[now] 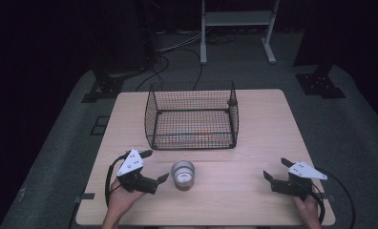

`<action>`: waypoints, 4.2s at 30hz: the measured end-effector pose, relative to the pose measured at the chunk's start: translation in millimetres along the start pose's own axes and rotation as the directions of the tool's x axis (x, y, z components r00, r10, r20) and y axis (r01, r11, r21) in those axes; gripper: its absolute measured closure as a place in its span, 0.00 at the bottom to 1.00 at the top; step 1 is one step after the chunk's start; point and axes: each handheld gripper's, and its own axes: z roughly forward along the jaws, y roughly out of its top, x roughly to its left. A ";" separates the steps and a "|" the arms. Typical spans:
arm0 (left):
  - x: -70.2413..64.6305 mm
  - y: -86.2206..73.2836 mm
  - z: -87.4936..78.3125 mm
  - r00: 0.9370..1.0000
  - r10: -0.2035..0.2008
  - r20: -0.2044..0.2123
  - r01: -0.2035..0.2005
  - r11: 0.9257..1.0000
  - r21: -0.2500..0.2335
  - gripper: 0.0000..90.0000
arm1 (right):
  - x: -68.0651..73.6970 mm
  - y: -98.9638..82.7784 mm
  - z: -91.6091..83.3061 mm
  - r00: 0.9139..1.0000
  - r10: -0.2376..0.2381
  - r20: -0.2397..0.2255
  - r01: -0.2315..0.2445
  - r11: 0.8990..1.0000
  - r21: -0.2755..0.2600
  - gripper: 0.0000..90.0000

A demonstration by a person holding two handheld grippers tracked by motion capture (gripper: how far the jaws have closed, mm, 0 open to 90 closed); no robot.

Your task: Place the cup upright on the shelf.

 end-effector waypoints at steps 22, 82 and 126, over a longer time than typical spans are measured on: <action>-16.1 19.0 24.8 0.991 0.066 0.113 -0.074 0.995 0.065 0.01 | 0.2 0.1 0.1 1.000 -0.002 -0.004 0.002 1.000 0.000 0.15; -19.6 -1.9 86.5 0.978 0.063 0.199 -0.122 0.946 0.299 0.02 | -0.4 0.0 -0.1 1.000 -0.003 -0.010 0.003 1.000 -0.006 0.15; -12.4 34.1 83.0 0.966 0.074 0.249 -0.134 0.964 0.232 0.20 | -0.7 0.0 -0.3 1.000 -0.003 -0.017 0.003 1.000 -0.009 0.15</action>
